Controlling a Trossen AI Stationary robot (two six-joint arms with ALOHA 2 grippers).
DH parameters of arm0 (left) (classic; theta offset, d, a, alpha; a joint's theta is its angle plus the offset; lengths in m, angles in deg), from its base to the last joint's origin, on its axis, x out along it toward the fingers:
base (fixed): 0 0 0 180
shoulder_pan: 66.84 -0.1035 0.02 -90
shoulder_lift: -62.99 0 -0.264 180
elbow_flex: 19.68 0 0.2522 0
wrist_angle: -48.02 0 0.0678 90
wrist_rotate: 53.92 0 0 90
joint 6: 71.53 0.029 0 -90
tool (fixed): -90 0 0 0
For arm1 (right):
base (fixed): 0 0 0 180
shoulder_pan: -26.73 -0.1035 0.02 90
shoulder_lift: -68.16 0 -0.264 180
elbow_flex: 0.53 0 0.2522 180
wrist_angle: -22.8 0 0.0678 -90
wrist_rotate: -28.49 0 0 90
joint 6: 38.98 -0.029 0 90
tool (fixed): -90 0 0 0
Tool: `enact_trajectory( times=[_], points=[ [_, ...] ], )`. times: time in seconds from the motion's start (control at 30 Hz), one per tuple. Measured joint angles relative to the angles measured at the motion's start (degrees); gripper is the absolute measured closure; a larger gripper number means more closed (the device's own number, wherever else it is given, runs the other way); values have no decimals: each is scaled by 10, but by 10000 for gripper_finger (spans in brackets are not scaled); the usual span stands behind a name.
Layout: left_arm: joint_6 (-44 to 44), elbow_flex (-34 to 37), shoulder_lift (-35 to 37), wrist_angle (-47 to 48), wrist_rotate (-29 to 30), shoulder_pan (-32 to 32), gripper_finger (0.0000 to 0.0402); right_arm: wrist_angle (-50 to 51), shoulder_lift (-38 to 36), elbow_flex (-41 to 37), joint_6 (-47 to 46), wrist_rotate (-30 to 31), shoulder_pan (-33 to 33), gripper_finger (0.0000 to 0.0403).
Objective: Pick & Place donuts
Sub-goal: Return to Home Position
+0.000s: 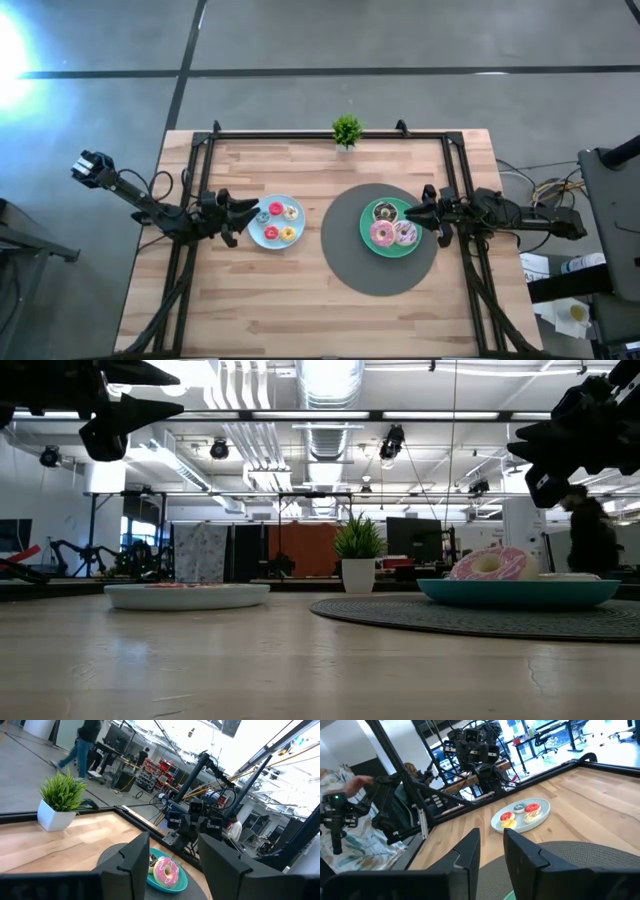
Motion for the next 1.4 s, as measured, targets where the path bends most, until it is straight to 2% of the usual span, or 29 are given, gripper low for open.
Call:
enact_trajectory(
  times=[0.3,0.53,0.77,0.83,0.97,1.03,1.1,1.2,1.33,1.4],
  points=[
    [0,0,2,3,0,0,259,0,0,0,0,0,0,319],
    [0,0,31,13,0,-3,259,0,0,0,0,0,0,330],
    [-41,1,89,22,-13,-59,259,0,0,0,0,0,0,334],
    [-28,13,111,23,-67,-90,259,0,0,0,0,0,0,334],
    [-10,51,155,20,-239,-166,259,0,0,0,0,0,0,329],
    [-15,72,175,9,-302,-210,259,0,0,0,0,0,0,326],
    [-21,92,194,-5,-341,-247,259,0,0,0,0,0,0,324],
    [-23,93,218,36,-364,-283,259,0,0,0,0,0,0,321],
    [24,95,237,41,-390,-295,259,0,0,0,0,0,0,318],
    [66,95,248,67,-424,-297,259,0,0,0,0,0,0,320]
  ],
)
